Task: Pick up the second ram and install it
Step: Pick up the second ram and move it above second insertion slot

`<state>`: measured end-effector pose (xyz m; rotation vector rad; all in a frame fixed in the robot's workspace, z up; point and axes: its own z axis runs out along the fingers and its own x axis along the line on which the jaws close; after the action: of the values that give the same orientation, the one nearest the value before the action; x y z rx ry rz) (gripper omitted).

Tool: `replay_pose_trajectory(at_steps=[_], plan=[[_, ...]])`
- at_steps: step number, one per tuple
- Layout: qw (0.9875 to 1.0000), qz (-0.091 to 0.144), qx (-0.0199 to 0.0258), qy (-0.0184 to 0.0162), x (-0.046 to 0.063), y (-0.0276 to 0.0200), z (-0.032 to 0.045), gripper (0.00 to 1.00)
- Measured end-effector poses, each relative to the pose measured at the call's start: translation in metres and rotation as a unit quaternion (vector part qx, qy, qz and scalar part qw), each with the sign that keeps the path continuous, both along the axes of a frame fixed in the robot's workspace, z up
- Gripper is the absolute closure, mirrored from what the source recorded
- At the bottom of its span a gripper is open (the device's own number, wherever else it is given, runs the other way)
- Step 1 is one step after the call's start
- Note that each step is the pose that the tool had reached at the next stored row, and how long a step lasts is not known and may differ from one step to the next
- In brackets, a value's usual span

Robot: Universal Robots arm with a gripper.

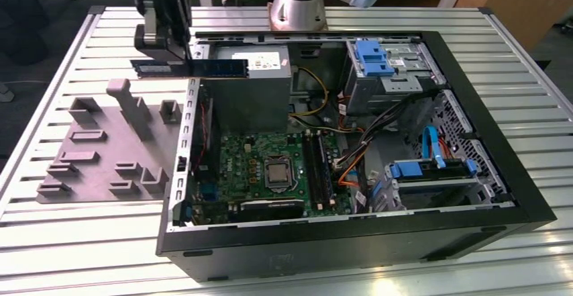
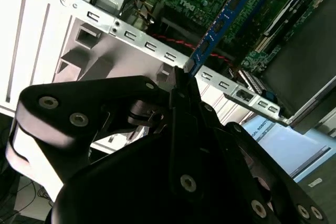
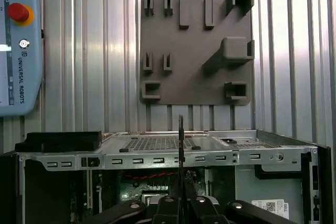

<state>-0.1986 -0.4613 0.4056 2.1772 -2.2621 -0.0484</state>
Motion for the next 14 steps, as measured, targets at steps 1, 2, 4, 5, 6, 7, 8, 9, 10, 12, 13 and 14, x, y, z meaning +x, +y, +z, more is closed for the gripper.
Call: replay_pose_trajectory(at_steps=[1,2,4,5,6,7,8,9,10,12,13,14], plan=[[1.0,0.0,0.0,0.0,0.003,0.0,0.0,0.86],[1.0,0.0,0.0,0.0,0.006,0.0,0.0,0.86],[1.0,0.0,0.0,0.0,0.011,0.0,0.0,0.86],[1.0,0.0,0.0,0.0,0.014,0.0,0.0,0.86],[1.0,0.0,0.0,0.0,0.017,0.0,0.0,0.86],[1.0,0.0,0.0,0.0,0.02,0.0,0.0,0.86],[1.0,0.0,0.0,0.0,0.023,0.0,0.0001,0.86],[1.0,0.0,0.0,0.0,0.026,0.0,0.0,0.86],[1.0,0.0,0.0,0.0,0.029,0.0,0.0,0.86],[1.0,0.0,0.0,0.0,0.034,0.0,0.0,0.86],[1.0,0.0,0.0,0.0,0.037,0.0,0.0,0.86],[1.0,0.0,0.0,0.0,0.04,0.0,0.0,0.86]])
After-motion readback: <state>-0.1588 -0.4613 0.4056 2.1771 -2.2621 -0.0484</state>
